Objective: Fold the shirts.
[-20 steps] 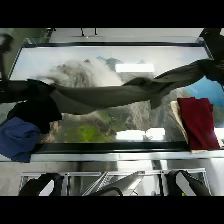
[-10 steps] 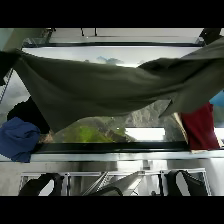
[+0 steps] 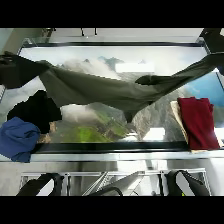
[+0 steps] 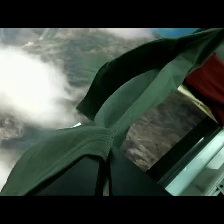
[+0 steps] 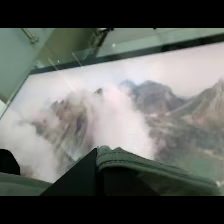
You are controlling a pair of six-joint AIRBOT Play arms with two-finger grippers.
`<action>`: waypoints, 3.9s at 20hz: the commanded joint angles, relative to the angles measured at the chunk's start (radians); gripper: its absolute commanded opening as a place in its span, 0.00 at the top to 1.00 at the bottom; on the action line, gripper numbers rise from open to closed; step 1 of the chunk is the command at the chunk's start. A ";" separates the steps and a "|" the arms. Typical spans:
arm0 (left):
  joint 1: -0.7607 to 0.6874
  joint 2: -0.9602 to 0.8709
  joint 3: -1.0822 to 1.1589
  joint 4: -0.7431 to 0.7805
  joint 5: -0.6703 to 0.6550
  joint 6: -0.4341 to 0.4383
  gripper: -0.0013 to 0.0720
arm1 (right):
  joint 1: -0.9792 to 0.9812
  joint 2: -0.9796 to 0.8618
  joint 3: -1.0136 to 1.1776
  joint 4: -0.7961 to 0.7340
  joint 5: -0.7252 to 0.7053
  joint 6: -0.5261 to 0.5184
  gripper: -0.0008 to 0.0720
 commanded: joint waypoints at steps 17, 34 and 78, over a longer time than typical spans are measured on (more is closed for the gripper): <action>0.008 -0.341 -0.355 0.009 0.287 0.166 0.96 | 0.196 -0.521 0.027 0.157 -0.078 -0.340 0.96; 0.132 -0.598 -0.395 0.318 0.137 0.024 0.04 | 0.021 -0.732 -0.058 -0.233 0.017 -0.156 0.49; 0.074 -0.727 -0.443 0.205 0.196 0.121 0.96 | 0.299 -0.959 -0.125 -0.230 -0.195 -0.232 0.71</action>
